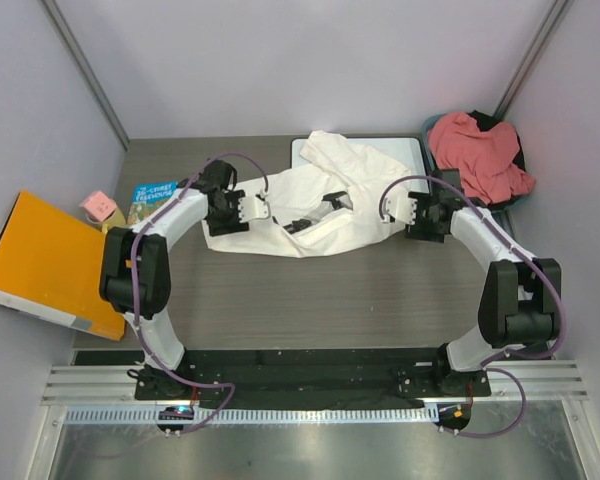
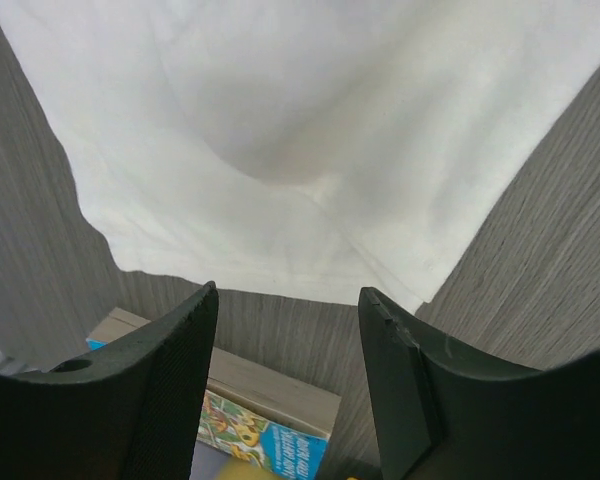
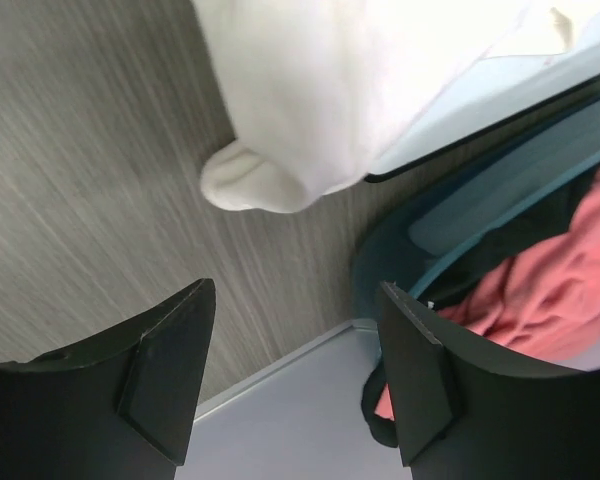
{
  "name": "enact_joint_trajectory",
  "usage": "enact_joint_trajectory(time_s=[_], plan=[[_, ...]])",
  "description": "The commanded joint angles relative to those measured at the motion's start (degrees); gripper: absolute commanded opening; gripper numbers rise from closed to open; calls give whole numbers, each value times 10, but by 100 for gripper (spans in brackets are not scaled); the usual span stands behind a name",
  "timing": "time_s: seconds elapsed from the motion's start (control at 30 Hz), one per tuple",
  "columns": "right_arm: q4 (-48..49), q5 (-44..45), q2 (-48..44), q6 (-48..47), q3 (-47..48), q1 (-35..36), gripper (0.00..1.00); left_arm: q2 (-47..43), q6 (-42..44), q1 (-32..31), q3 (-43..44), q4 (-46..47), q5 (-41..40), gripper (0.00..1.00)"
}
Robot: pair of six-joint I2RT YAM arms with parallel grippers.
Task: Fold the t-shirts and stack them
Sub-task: Fold the flattened tshirt in 1/3 of the way
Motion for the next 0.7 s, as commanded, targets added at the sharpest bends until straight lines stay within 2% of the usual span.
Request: enact_joint_trajectory(time_s=[0.0, 0.07, 0.2, 0.43, 0.67], plan=[[-14, -7, -13, -20, -17, -3, 70, -3, 62, -9, 59, -58, 96, 59], [-14, -10, -14, -21, -22, -3, 70, 2, 84, -11, 89, -105, 142, 59], [-13, -7, -6, -23, -24, -4, 71, 40, 119, -18, 144, -180, 167, 58], [0, 0, 7, -22, -17, -10, 70, 137, 188, -29, 273, -335, 218, 48], [3, 2, 6, -21, -20, -12, 69, 209, 218, -36, 362, -384, 218, 47]])
